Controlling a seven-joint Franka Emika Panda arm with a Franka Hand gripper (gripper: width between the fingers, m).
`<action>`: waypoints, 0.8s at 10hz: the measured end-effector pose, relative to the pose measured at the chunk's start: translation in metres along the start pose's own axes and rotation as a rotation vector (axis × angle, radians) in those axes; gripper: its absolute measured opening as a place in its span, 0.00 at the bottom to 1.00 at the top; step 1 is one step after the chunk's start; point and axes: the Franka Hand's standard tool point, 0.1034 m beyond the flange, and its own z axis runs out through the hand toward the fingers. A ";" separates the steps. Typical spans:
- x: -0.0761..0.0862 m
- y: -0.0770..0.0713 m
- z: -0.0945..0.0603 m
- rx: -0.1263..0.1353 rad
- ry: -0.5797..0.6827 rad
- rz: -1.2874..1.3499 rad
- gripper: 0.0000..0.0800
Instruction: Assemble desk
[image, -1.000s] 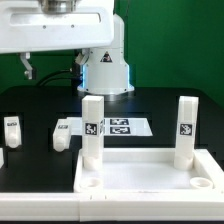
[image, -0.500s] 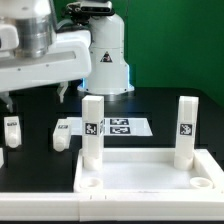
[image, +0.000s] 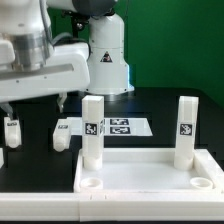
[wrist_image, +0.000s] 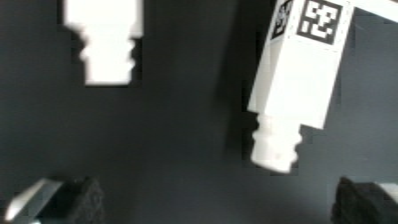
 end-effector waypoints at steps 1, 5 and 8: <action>-0.002 -0.007 0.015 0.026 -0.014 0.049 0.81; 0.001 -0.013 0.017 0.022 -0.016 0.043 0.81; -0.004 -0.026 0.029 0.048 -0.029 0.122 0.81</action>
Offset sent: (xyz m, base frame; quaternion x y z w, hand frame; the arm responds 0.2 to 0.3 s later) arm 0.0000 0.0000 0.0000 0.0000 0.0000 0.0000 1.0000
